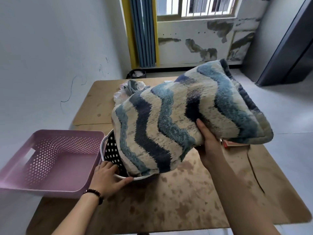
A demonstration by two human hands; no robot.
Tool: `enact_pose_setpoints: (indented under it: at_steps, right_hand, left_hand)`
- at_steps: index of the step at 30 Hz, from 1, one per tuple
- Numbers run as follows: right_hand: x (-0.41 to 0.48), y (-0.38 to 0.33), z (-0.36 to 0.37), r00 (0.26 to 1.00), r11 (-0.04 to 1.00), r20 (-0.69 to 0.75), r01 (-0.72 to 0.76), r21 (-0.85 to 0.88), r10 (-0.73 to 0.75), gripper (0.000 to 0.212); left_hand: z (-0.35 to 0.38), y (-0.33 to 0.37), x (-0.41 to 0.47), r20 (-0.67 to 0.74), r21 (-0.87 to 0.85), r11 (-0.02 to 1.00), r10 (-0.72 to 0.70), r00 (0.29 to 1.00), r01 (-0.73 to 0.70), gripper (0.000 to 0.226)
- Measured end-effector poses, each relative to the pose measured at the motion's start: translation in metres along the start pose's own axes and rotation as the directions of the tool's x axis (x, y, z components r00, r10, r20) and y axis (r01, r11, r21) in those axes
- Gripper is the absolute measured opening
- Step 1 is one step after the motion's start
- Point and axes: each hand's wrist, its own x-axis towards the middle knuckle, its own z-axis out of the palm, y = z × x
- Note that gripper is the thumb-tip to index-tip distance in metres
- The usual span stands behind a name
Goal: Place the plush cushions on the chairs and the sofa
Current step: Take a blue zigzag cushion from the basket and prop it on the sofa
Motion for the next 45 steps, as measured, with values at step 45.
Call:
enact_pose_setpoints:
  at_steps: [45]
  right_hand:
    - [-0.212,0.000,0.035,0.641,0.677,-0.532,0.718,0.162,-0.553,0.037]
  left_hand:
    - [-0.002,-0.037,0.010,-0.005,0.027,0.761,0.648,0.761,-0.648,0.049]
